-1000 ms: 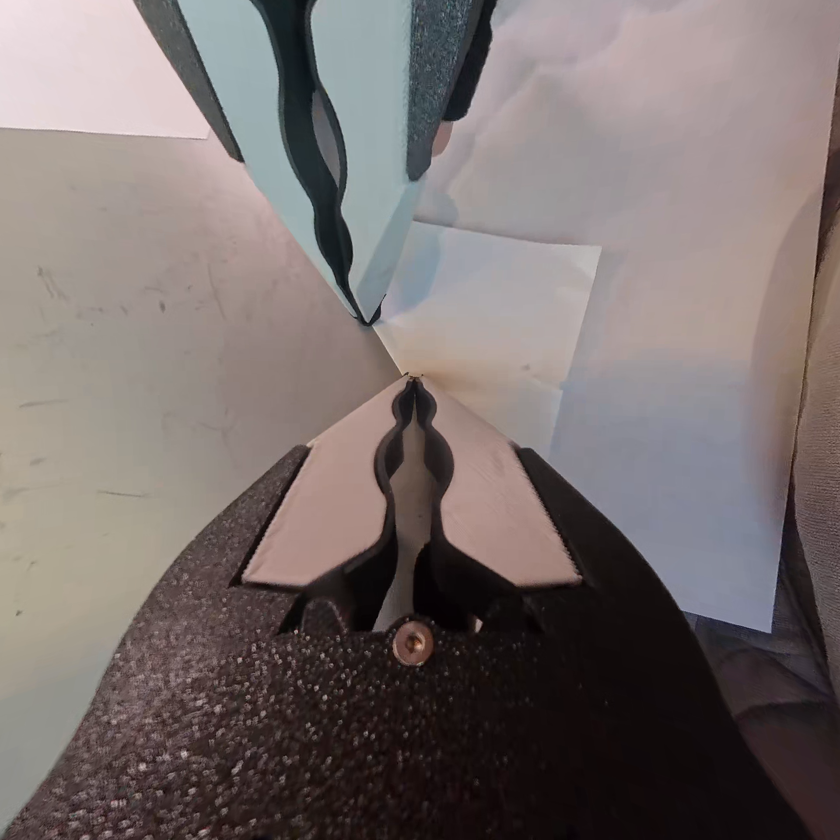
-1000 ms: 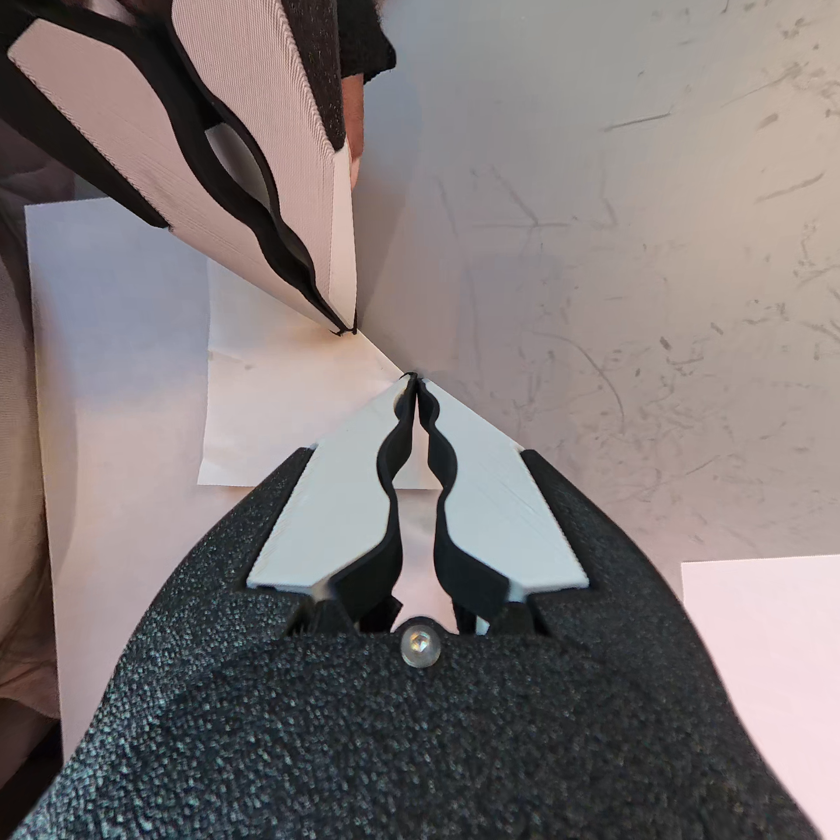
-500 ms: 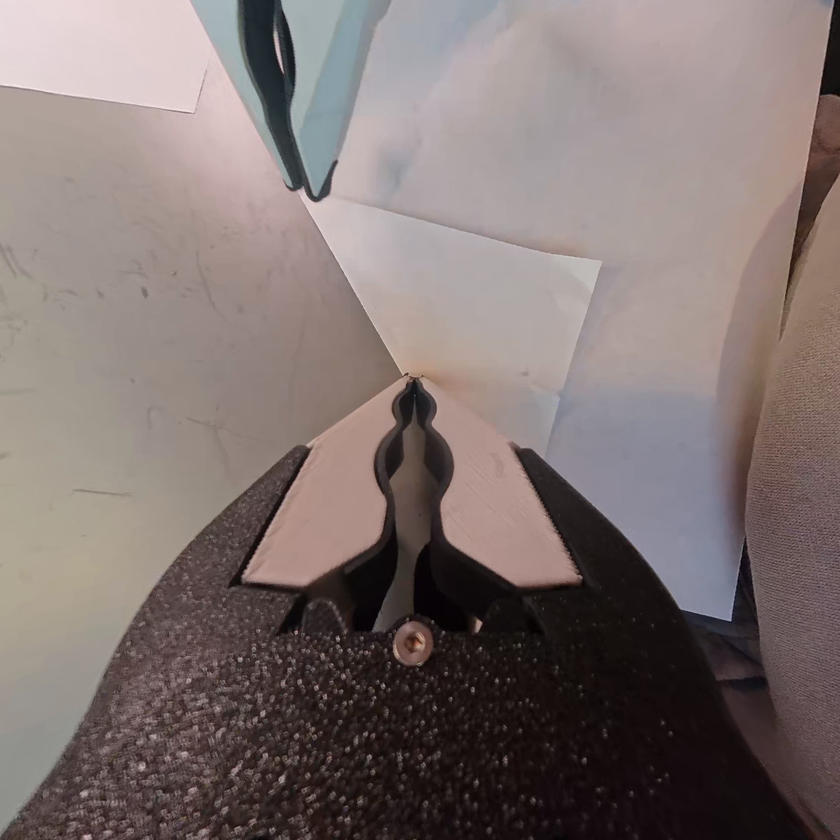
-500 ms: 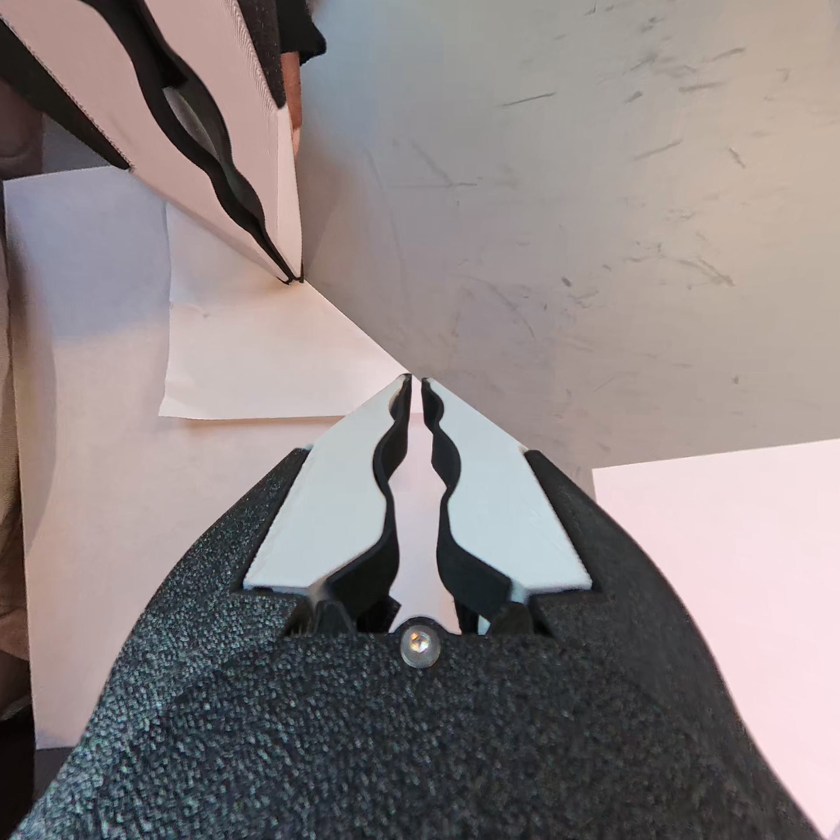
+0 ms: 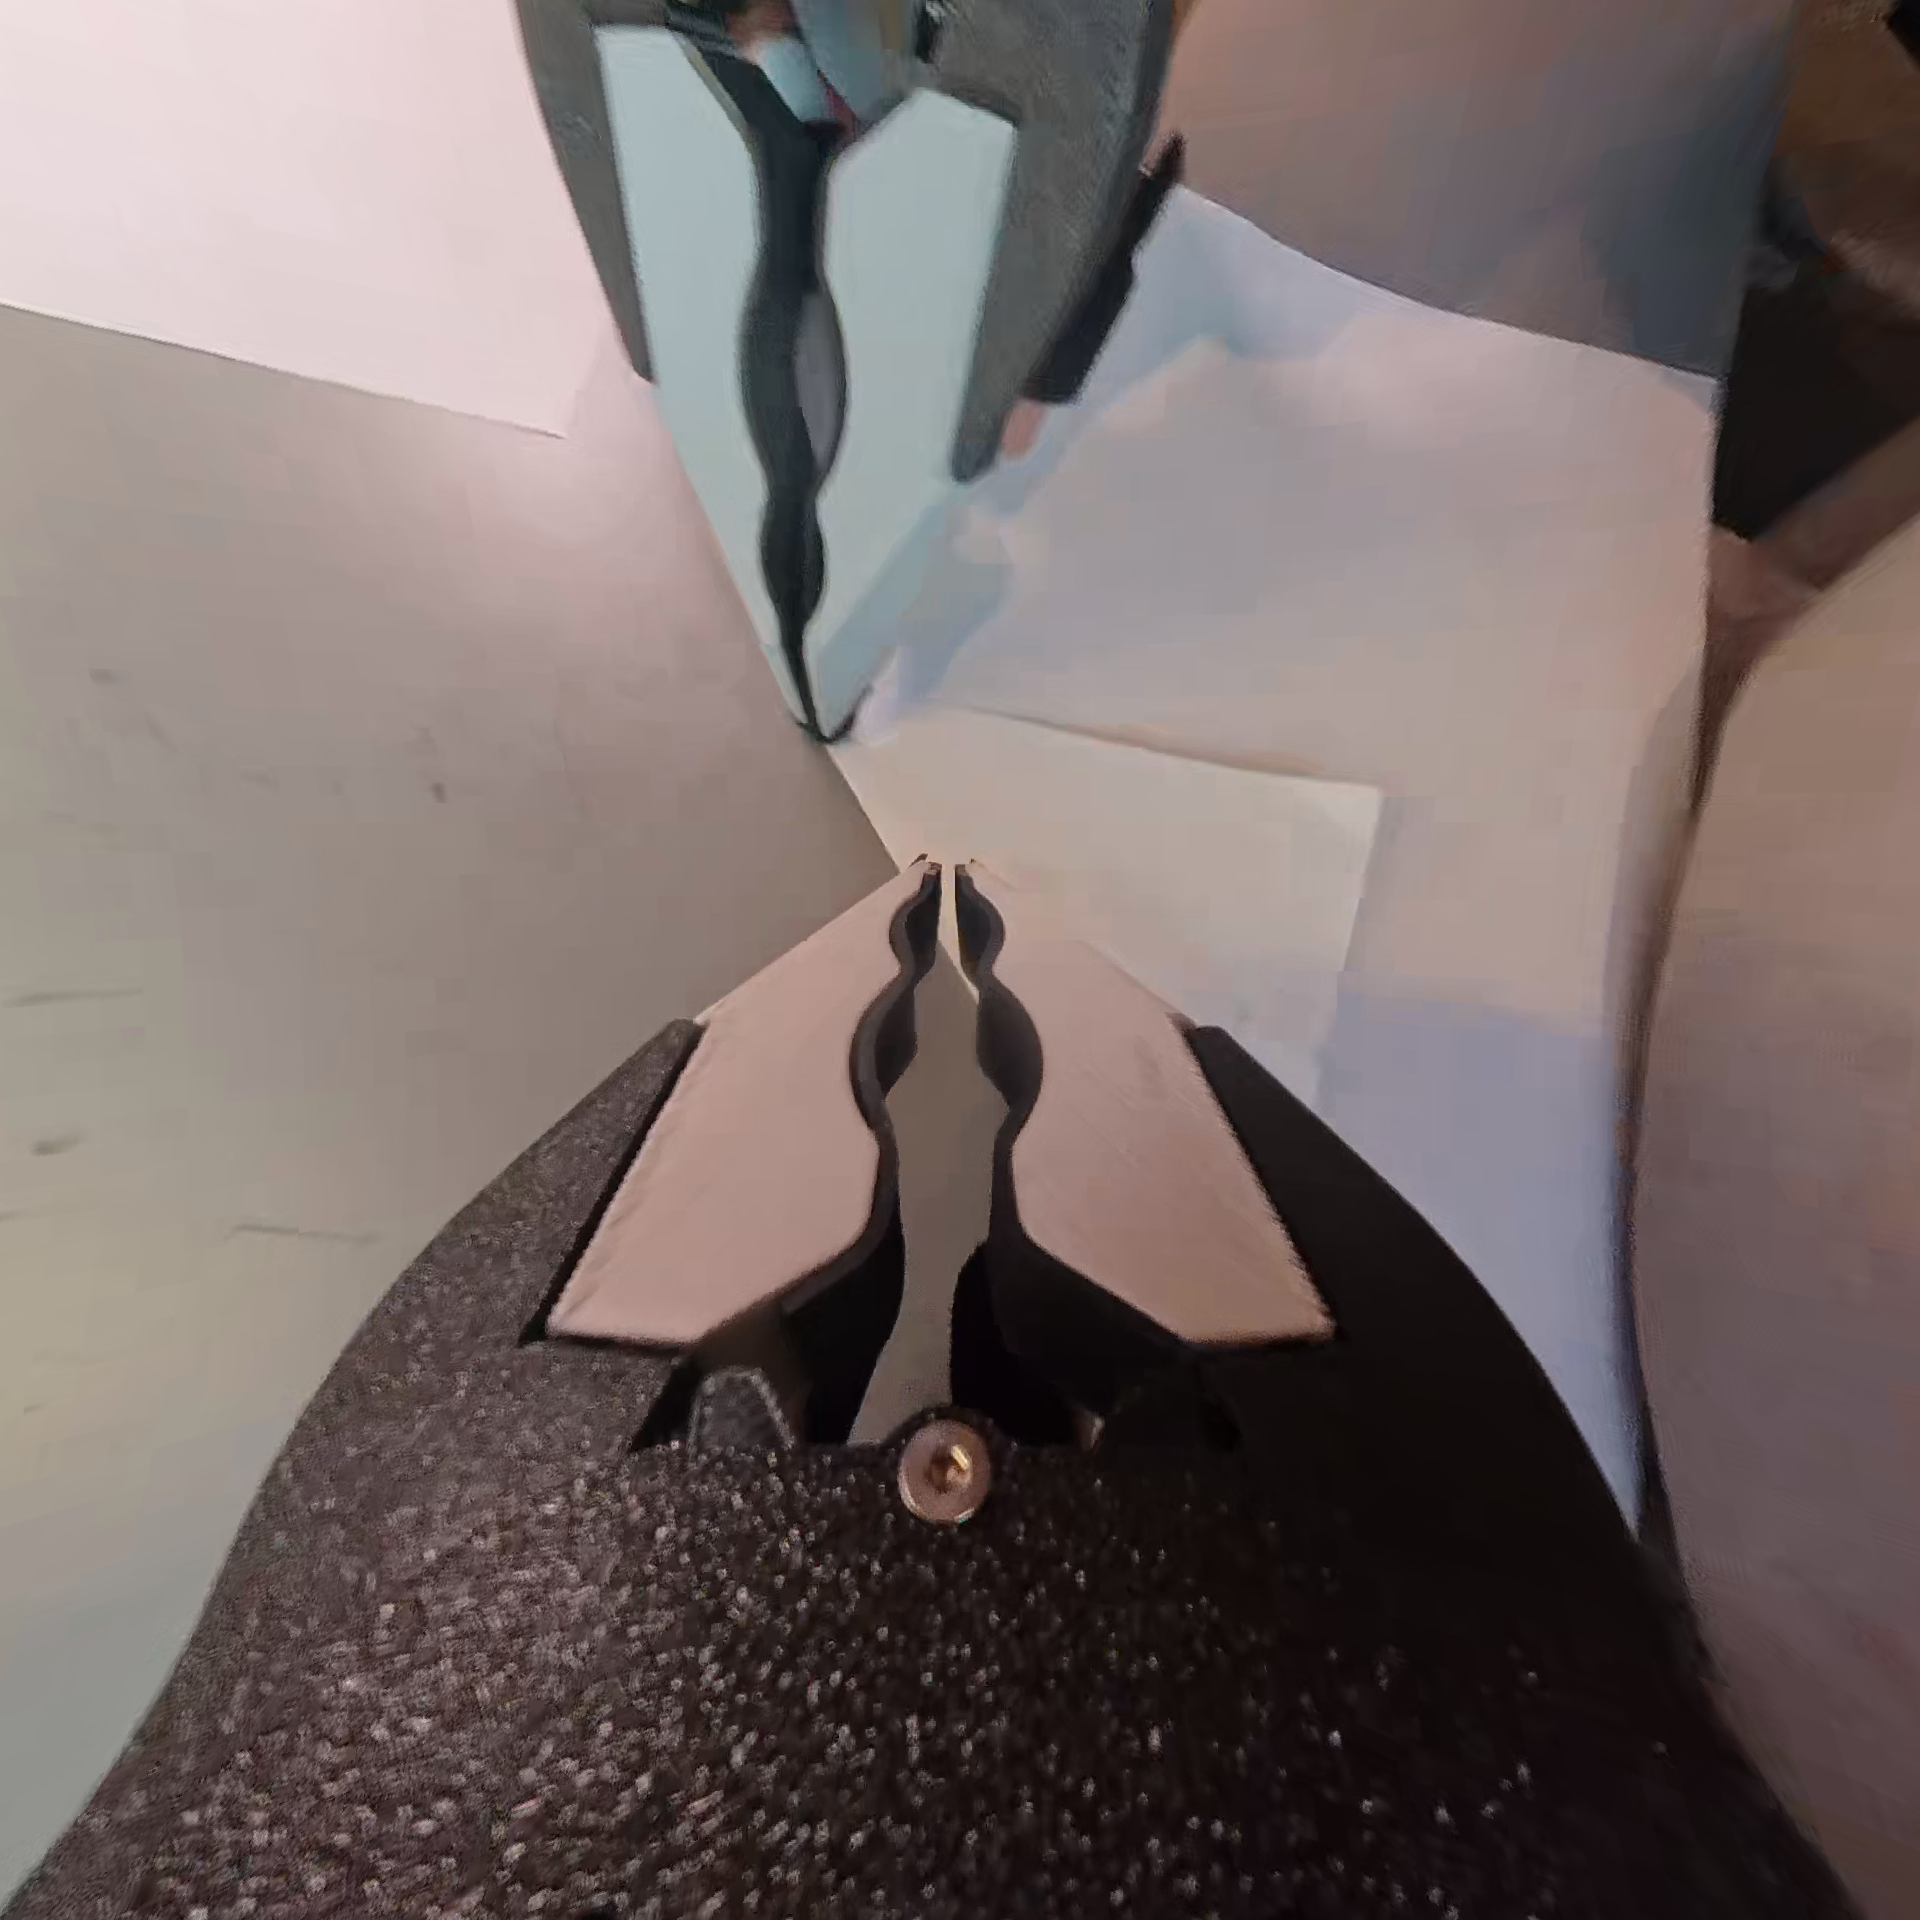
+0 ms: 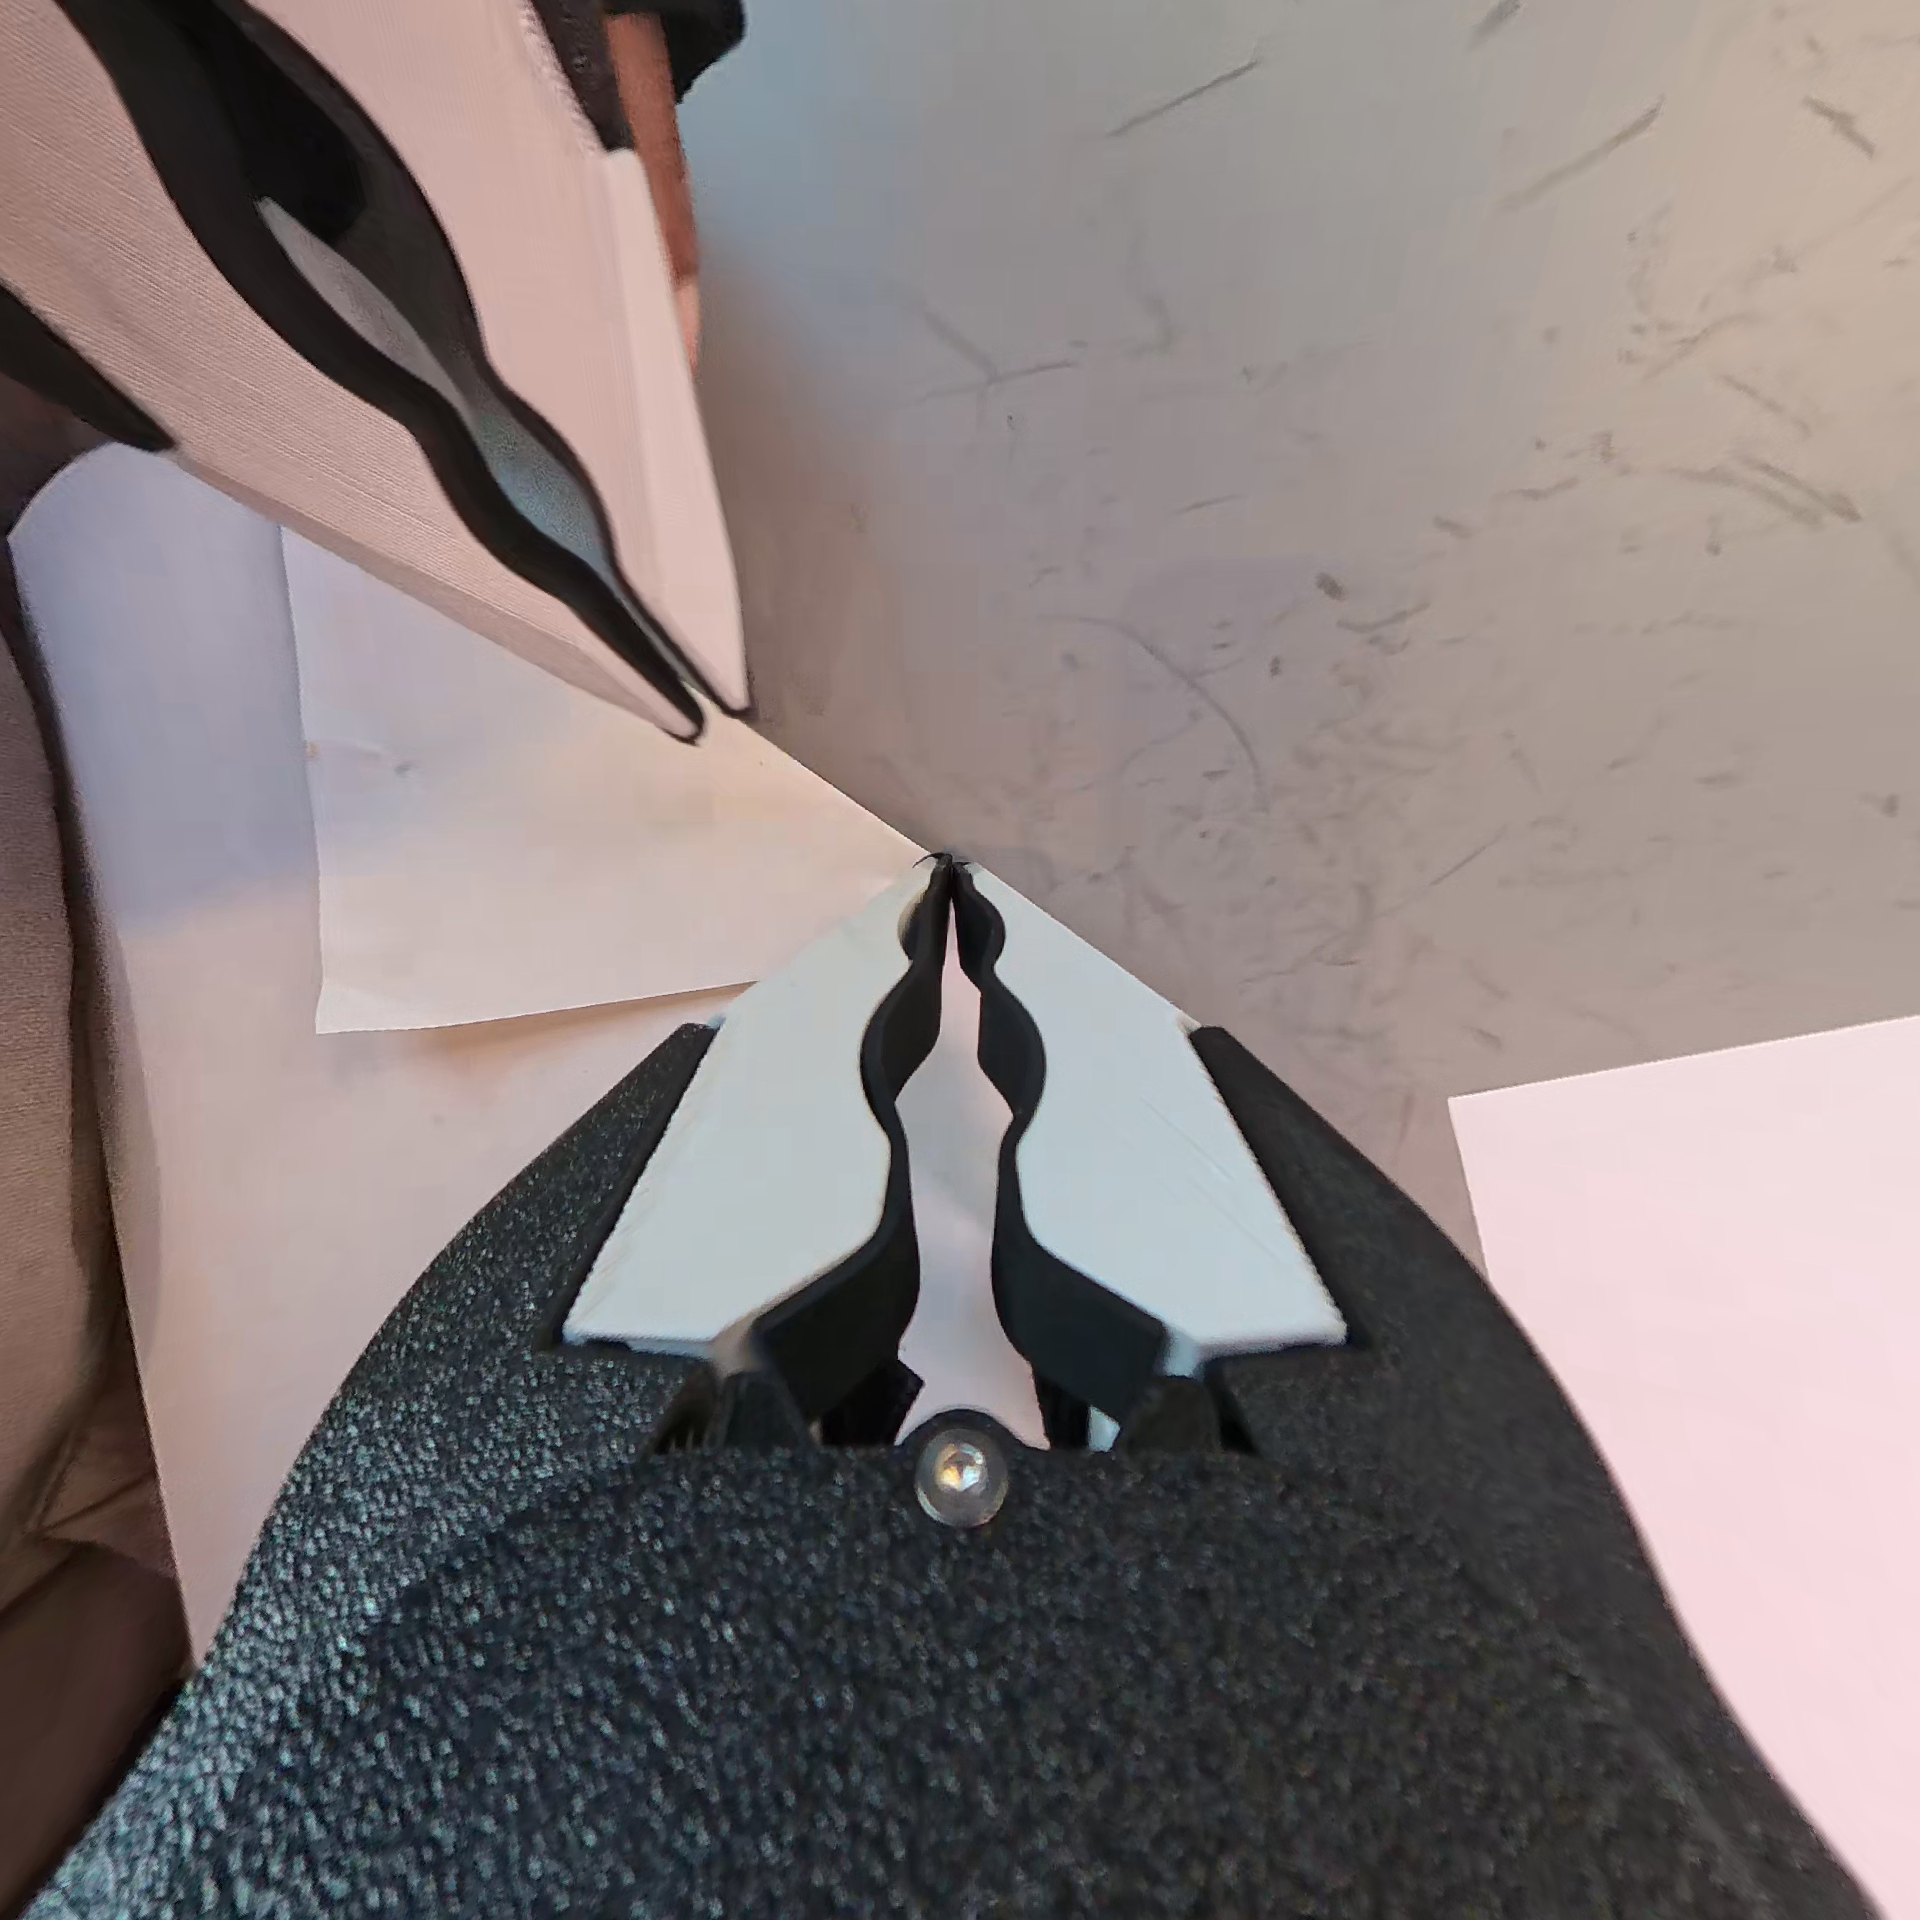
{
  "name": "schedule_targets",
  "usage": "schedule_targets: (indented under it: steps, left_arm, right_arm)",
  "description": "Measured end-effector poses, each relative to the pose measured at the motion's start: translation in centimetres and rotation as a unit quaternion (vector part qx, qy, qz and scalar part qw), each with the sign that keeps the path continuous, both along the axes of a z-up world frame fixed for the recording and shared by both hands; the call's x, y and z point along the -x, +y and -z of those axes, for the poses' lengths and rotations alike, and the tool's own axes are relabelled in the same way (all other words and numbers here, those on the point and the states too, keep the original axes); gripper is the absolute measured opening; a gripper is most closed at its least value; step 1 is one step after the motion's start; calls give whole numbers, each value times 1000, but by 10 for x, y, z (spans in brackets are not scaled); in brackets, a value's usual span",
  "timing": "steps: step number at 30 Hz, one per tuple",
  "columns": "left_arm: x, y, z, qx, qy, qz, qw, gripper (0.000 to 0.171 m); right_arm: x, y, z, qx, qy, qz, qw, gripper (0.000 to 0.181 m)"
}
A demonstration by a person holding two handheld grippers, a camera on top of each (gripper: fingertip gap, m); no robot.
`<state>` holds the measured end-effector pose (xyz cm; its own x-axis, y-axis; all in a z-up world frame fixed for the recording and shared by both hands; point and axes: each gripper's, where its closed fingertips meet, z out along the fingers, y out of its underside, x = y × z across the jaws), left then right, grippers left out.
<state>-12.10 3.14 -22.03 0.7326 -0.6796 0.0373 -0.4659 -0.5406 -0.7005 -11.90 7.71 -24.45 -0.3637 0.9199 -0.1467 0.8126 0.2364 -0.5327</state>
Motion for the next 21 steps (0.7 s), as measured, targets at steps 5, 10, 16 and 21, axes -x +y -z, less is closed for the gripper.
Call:
schedule_targets:
  steps: [5, 10, 16, 21]
  left_arm:
    - [-6, 23, 19, -37, 72, 18, 997, 0]
    - [-8, 22, 24, -49, 65, 11, 997, 0]
    - [-7, 22, 24, -54, 74, 7, 996, 0]
    - [-7, 23, 24, -51, 65, -2, 997, 0]
  right_arm:
    - [0, 0, 0, 2, -2, -3, 1000, 0]
    - [-2, 3, 0, 14, -15, -11, 1000, 0]
    - [-6, 18, 0, 30, -32, -4, 999, 0]
    - [-6, 24, -1, -3, -8, -7, 1000, 0]
